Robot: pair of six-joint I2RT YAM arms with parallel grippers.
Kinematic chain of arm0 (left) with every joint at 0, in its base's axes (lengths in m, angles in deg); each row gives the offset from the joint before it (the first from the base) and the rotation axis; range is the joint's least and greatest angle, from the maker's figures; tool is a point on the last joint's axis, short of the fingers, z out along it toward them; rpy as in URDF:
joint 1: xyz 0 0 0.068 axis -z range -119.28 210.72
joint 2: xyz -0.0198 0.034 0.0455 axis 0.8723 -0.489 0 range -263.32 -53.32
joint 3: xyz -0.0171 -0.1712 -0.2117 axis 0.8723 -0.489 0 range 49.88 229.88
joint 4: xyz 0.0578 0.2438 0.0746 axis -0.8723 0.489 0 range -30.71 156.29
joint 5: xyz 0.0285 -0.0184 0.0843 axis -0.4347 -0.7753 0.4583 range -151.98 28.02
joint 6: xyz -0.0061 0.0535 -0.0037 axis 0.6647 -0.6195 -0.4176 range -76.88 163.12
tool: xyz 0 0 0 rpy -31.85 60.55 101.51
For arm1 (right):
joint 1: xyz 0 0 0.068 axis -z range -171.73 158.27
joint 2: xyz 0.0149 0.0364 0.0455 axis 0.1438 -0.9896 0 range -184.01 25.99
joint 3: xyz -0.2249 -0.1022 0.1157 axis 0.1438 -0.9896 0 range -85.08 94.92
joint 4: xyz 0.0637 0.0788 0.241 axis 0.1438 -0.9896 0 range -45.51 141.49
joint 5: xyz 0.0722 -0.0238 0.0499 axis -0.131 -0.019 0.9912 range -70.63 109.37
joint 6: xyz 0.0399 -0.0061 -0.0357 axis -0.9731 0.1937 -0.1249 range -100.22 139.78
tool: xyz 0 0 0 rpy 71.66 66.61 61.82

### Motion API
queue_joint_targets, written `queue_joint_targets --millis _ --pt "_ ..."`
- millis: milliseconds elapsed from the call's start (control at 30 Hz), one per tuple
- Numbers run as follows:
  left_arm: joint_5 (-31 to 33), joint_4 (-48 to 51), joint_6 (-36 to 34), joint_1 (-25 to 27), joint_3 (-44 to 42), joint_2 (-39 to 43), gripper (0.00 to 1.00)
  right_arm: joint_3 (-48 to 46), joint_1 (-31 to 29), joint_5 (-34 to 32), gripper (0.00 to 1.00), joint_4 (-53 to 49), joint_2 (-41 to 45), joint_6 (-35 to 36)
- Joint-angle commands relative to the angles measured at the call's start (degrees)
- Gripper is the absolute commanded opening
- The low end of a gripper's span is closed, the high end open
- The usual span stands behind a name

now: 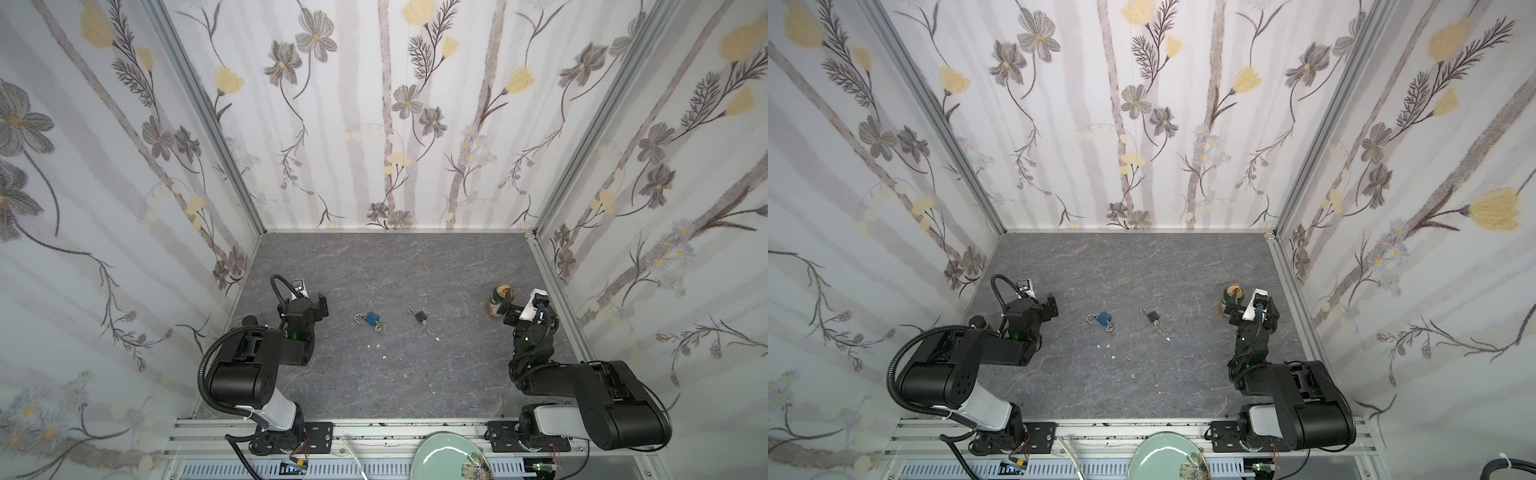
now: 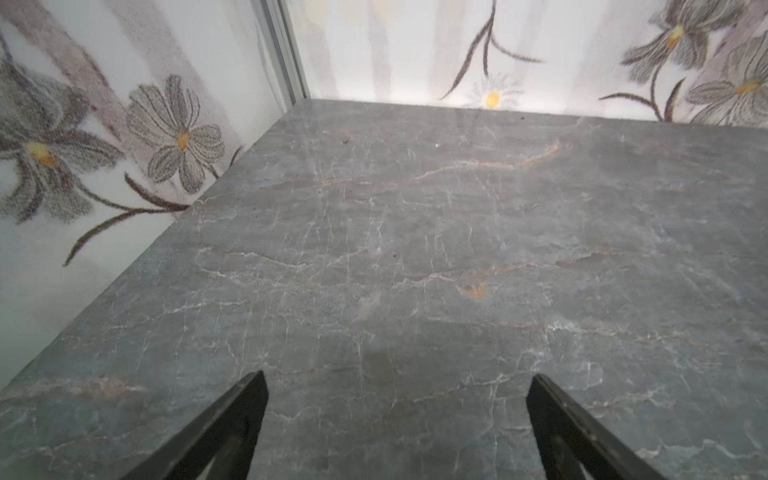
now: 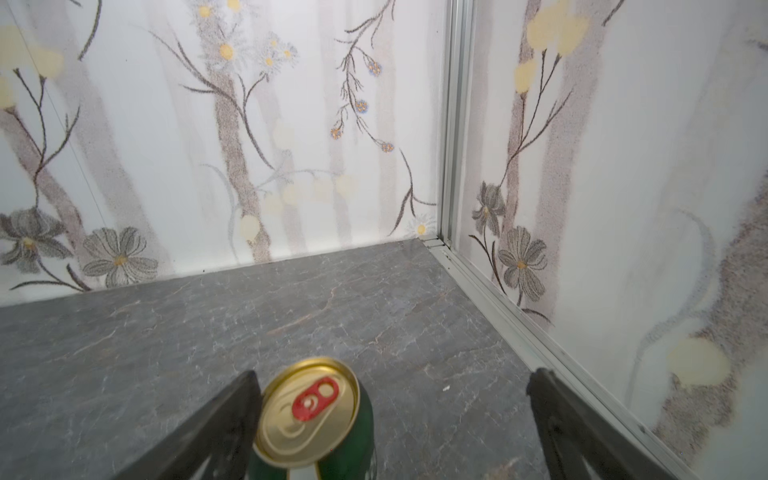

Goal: Unlock with the key

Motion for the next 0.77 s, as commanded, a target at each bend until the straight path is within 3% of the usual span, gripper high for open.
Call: queue_joint_targets --millis 0,733 --pt "0.00 -3.12 -0.09 0.10 -0.01 -0.01 1.00 2.55 1.00 2.63 1.00 -1.98 -0.45 -0.10" --pt "1.53 -3.98 -0.01 0.52 -0.13 -0.21 1.00 2.55 1.81 4.45 1.00 -1.97 -0.53 -0.43"
